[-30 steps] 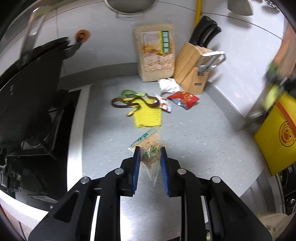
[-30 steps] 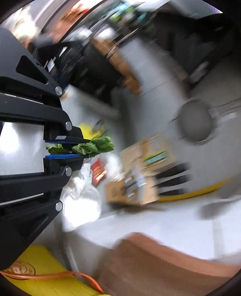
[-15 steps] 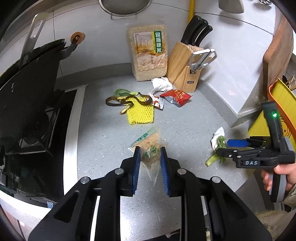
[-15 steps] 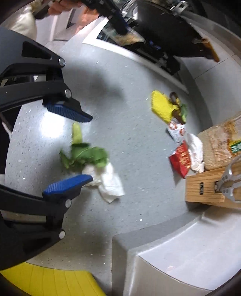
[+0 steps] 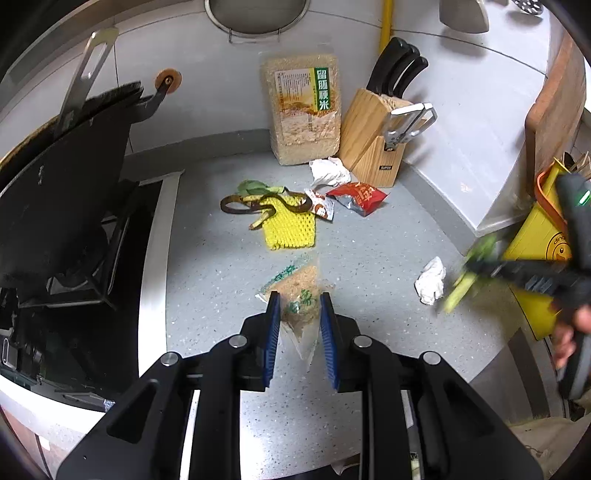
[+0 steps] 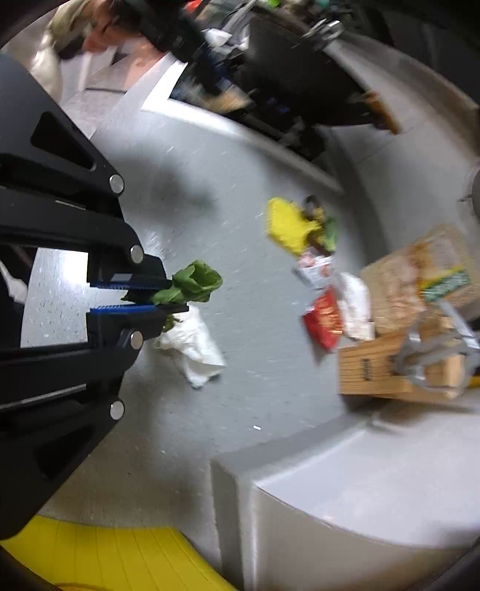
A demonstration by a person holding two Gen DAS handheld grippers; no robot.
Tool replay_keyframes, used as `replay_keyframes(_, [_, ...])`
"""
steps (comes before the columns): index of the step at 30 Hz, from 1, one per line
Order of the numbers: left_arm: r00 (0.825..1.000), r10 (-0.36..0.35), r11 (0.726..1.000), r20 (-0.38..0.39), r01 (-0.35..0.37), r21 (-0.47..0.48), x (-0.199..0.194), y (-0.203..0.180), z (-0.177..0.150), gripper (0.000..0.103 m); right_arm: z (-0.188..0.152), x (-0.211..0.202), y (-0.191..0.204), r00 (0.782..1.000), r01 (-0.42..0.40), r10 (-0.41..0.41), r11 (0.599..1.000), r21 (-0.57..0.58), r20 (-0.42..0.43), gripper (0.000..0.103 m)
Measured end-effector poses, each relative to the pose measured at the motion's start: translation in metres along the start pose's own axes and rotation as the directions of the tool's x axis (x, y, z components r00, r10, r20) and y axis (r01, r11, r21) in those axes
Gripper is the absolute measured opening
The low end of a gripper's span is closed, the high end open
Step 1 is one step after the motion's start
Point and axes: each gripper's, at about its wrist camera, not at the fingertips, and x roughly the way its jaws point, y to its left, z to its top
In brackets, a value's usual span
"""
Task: Collect trash
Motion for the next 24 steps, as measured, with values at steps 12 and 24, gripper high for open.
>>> replay_keyframes(12, [0.994, -0.097, 0.994, 0.059, 0.093, 0.063, -0.016, -0.027, 0.018, 0.023, 0.019, -0.270, -0.063, 0.680, 0.427, -0.507, 0.861, 0.276, 0.530, 0.005])
replay_keyframes(24, [0.918, -0.363, 0.916, 0.162, 0.319, 0.242, -0.057, -0.101, 0.068, 0.023, -0.023, -0.283, -0.111, 0.721, 0.426, -0.596, 0.784, 0.451, 0.354, 0.086])
